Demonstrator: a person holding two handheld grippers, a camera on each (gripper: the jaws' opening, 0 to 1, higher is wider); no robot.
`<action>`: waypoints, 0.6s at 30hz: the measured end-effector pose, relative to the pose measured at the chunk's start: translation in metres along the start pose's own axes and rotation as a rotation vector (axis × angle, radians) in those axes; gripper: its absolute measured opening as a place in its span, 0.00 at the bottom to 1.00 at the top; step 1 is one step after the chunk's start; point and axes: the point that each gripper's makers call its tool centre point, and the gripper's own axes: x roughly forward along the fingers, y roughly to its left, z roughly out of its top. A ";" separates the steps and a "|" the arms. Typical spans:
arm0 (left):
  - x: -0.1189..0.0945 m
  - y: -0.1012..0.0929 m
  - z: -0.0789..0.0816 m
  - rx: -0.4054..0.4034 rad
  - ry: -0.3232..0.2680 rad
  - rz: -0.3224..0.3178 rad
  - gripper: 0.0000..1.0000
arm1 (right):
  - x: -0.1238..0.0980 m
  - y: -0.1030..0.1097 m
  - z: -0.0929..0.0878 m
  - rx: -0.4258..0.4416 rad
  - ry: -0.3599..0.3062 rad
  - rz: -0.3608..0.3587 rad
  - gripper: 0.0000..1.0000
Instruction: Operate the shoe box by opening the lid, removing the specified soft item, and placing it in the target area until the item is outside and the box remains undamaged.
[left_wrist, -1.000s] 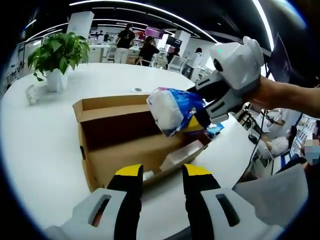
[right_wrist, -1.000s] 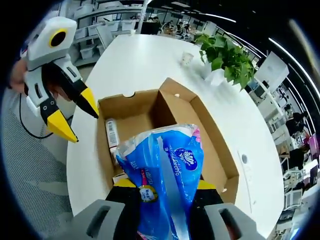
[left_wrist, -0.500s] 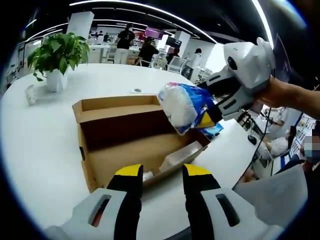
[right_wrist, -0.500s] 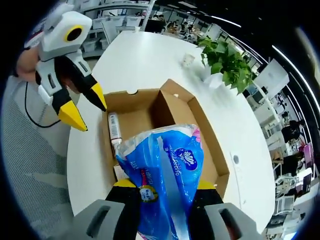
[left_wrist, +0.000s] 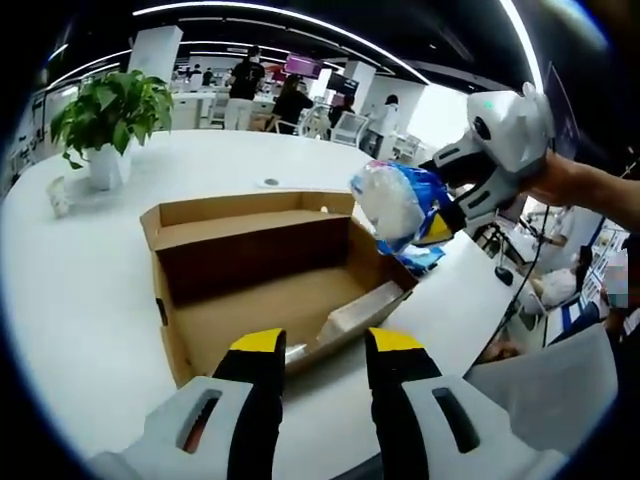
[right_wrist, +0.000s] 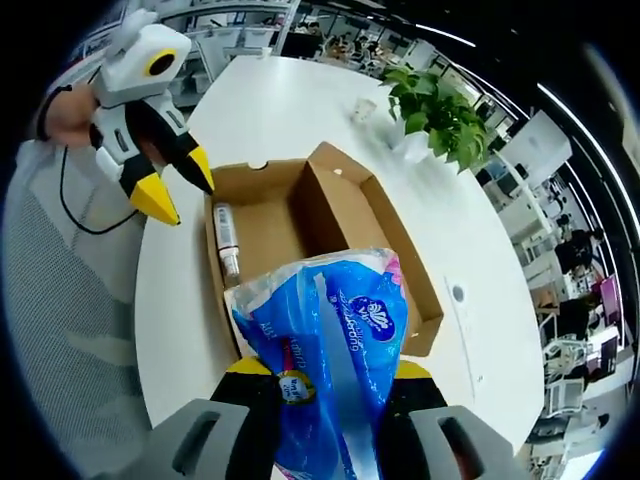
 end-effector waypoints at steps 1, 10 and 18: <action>0.000 0.000 0.000 0.001 0.000 0.000 0.32 | -0.001 0.000 -0.003 0.004 0.000 -0.001 0.34; 0.001 0.000 0.000 0.021 0.004 0.003 0.33 | -0.010 0.003 -0.035 0.037 0.020 -0.009 0.34; -0.001 0.002 0.000 0.037 0.008 0.012 0.35 | -0.016 0.007 -0.061 0.075 0.037 -0.015 0.34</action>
